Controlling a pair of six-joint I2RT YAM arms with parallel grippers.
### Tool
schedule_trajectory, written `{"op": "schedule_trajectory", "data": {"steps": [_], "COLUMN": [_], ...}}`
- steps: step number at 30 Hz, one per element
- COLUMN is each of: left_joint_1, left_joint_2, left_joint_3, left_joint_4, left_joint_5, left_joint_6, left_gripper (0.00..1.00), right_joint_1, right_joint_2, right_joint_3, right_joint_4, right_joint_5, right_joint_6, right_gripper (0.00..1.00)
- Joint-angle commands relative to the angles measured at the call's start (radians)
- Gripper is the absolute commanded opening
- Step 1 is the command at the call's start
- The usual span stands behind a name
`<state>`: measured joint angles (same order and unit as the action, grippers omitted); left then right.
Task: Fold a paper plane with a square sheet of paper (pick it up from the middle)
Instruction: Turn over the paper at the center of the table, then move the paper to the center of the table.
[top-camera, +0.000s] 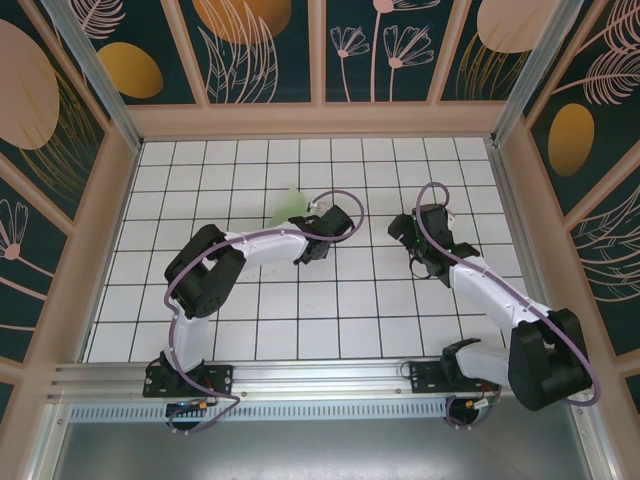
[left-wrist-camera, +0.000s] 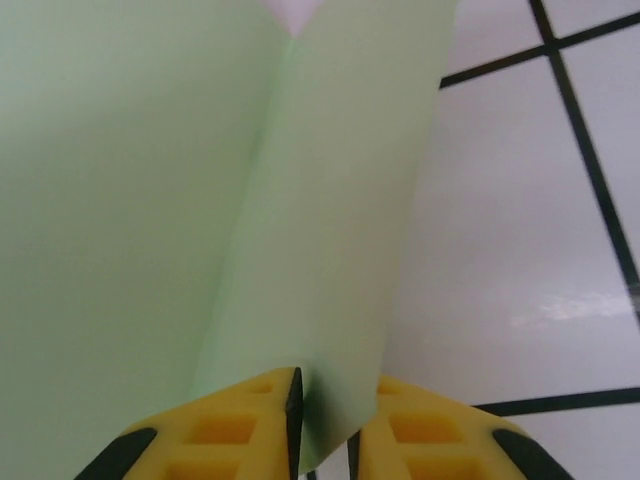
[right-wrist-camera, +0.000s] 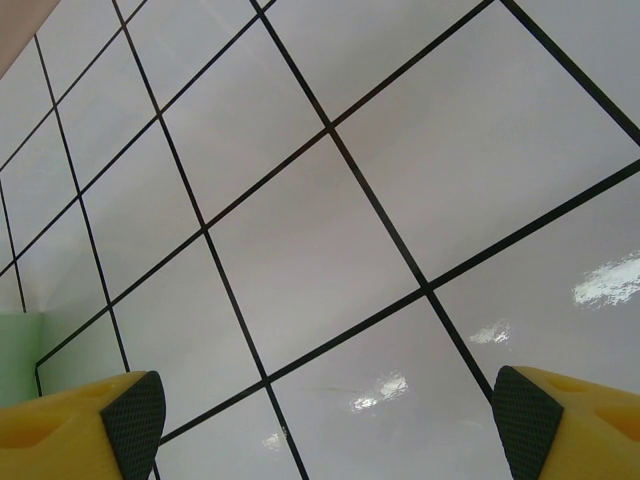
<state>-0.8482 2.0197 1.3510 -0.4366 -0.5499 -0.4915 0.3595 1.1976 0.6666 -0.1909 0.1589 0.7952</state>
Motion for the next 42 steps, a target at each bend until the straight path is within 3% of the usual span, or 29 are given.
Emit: {"op": "schedule_trajectory", "data": {"steps": [1, 8, 15, 21, 27, 29, 35, 42], "left_joint_1": [0.006, 0.008, 0.109, 0.269, 0.394, 0.426, 0.472, 0.480], "left_joint_2": [-0.008, -0.240, -0.450, -0.548, -0.626, -0.650, -0.730, -0.720], "left_joint_3": [-0.018, -0.073, -0.193, -0.369, -0.546, -0.586, -0.659, -0.665], "left_joint_4": [0.043, 0.180, 0.310, 0.356, 0.395, 0.399, 0.415, 0.425], "left_joint_5": [0.104, 0.454, 0.616, 0.563, 0.530, 0.529, 0.535, 0.552], "left_joint_6": [-0.009, -0.042, -0.123, -0.203, -0.243, -0.245, -0.244, -0.238], "left_gripper": [0.28, 0.51, 0.70, 0.76, 0.92, 0.98, 0.98, 0.99], "right_joint_1": [-0.009, -0.010, 0.026, 0.181, 0.332, 0.354, 0.381, 0.383], "right_joint_2": [-0.019, -0.009, 0.064, 0.287, 0.590, 0.677, 0.858, 0.920], "right_joint_3": [0.028, 0.082, 0.137, 0.308, 0.535, 0.604, 0.746, 0.765], "right_joint_4": [-0.028, -0.042, 0.039, 0.069, 0.106, 0.112, 0.084, -0.004], "right_joint_5": [-0.002, -0.023, -0.189, -0.211, -0.282, -0.312, -0.382, -0.407], "right_joint_6": [0.001, -0.034, -0.118, -0.137, -0.121, -0.107, -0.103, -0.225], "right_gripper": [0.87, 0.87, 0.86, 0.82, 0.73, 0.71, 0.68, 0.67]}}
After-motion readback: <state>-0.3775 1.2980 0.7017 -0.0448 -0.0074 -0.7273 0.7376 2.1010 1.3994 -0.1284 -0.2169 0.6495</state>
